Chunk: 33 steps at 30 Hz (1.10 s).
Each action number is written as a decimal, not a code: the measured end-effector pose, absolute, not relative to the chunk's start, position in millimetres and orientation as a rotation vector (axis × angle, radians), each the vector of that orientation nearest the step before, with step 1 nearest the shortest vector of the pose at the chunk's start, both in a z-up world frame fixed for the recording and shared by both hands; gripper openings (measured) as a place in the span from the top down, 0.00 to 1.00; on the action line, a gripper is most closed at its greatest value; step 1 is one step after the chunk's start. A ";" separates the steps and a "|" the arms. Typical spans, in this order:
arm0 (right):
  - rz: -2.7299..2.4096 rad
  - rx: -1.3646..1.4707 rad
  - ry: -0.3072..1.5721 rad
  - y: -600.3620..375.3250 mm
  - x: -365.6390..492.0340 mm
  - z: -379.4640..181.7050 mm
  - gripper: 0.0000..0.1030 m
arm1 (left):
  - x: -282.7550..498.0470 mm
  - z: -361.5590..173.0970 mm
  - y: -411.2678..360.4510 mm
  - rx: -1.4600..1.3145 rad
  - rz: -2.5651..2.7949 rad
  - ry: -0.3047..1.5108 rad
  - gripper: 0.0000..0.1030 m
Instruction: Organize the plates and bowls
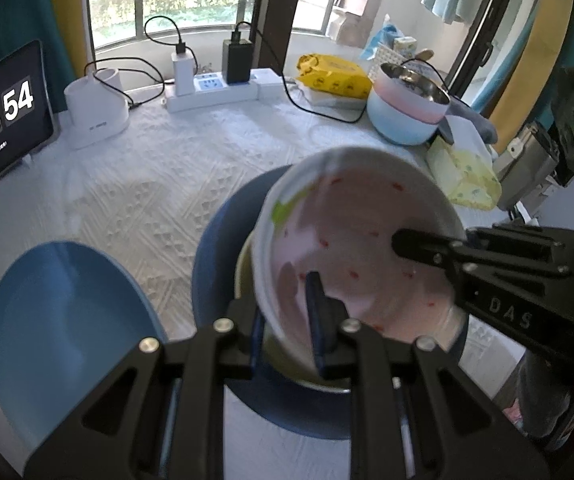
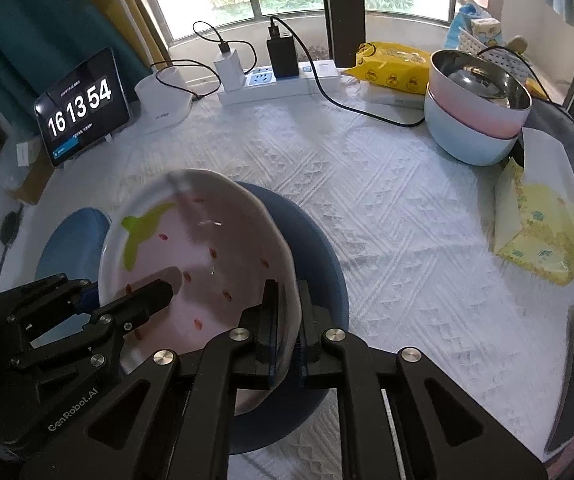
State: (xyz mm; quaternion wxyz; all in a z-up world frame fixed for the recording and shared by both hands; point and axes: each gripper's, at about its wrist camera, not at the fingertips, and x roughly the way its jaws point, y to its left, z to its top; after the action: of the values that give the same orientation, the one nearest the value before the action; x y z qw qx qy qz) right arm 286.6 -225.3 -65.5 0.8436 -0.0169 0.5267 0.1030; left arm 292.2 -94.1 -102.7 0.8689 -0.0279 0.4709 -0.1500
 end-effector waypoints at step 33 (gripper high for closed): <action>0.220 0.016 1.003 -248.5 272.7 -25.2 0.78 | 278.6 -58.9 -64.7 -0.091 -0.271 0.856 0.51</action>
State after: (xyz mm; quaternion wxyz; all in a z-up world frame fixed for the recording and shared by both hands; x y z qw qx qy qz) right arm 272.7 -248.5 -25.2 0.8709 0.0078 0.4800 0.1055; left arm 278.6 -64.7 -58.9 0.8999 -0.0442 0.4135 -0.1312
